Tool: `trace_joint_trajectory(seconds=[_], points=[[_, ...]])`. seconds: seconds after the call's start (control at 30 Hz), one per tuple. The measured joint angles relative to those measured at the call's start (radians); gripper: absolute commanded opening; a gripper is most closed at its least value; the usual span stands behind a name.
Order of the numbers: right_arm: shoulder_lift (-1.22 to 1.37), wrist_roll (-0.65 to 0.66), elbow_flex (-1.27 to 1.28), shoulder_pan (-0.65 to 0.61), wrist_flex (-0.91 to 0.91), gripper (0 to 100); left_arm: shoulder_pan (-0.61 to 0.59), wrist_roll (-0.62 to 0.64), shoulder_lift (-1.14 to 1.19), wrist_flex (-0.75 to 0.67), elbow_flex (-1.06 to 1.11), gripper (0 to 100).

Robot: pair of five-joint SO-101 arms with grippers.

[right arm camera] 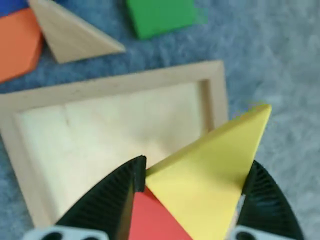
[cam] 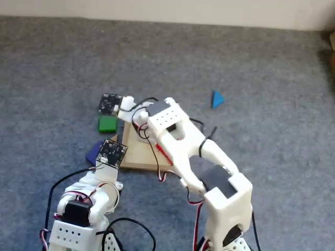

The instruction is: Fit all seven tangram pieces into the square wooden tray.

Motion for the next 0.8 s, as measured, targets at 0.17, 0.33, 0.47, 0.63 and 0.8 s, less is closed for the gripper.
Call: trace_joint_trajectory(seconds=[0.17, 0.33, 0.47, 0.63, 0.8], points=[[0.043, 0.0, -0.003, -0.012, 0.0, 35.1, 0.0, 0.0, 0.0, 0.0, 0.0, 1], [0.048, 0.0, -0.003, -0.012, 0.0, 35.2, 0.0, 0.0, 0.0, 0.0, 0.0, 1], [0.048, 0.0, -0.009, -0.012, 0.038, 35.1, 0.0, 0.0, 0.0, 0.0, 0.0, 1], [-0.005, 0.0, -0.04, -0.011, 0.055, 34.9, 0.0, 0.0, 0.0, 0.0, 0.0, 1], [-0.118, -0.08, -0.041, 0.021, 0.061, 25.2, 0.0, 0.0, 0.0, 0.0, 0.0, 1]])
